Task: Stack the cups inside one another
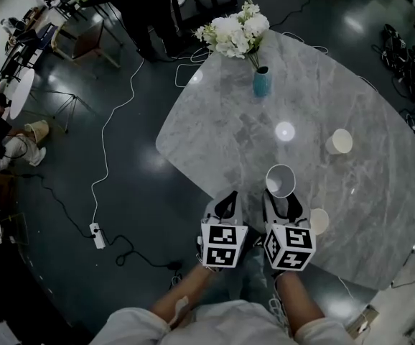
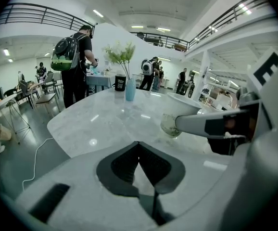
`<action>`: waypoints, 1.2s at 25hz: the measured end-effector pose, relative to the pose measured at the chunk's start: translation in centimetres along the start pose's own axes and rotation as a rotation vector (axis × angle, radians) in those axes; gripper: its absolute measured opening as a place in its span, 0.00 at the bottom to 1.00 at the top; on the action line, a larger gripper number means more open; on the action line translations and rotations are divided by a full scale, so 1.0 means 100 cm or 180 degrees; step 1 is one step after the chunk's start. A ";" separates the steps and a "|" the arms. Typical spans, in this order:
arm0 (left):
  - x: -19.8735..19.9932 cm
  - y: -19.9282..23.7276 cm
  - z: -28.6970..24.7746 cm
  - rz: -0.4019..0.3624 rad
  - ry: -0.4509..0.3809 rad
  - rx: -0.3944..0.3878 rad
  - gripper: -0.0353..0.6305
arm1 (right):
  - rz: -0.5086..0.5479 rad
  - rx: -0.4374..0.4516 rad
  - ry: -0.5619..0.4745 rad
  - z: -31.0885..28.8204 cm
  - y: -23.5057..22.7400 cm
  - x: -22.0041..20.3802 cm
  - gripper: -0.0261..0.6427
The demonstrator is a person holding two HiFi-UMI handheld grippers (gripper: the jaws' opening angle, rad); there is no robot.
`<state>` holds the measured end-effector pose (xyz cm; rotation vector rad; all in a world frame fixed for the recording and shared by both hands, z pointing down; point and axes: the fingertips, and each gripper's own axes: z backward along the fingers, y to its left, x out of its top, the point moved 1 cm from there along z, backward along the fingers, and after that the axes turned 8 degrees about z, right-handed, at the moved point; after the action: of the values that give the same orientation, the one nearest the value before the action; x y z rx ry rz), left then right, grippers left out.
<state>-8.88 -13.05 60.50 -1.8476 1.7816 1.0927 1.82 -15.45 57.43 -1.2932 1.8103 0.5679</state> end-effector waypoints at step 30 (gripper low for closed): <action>0.096 -0.126 0.020 -0.0269 -0.0531 -0.0536 0.05 | -0.0134 -0.0596 -0.0600 0.105 -0.094 0.081 0.36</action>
<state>1.73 -16.34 49.06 -1.8462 1.5460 1.3573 13.15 -15.54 45.76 -1.3498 1.6014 0.8236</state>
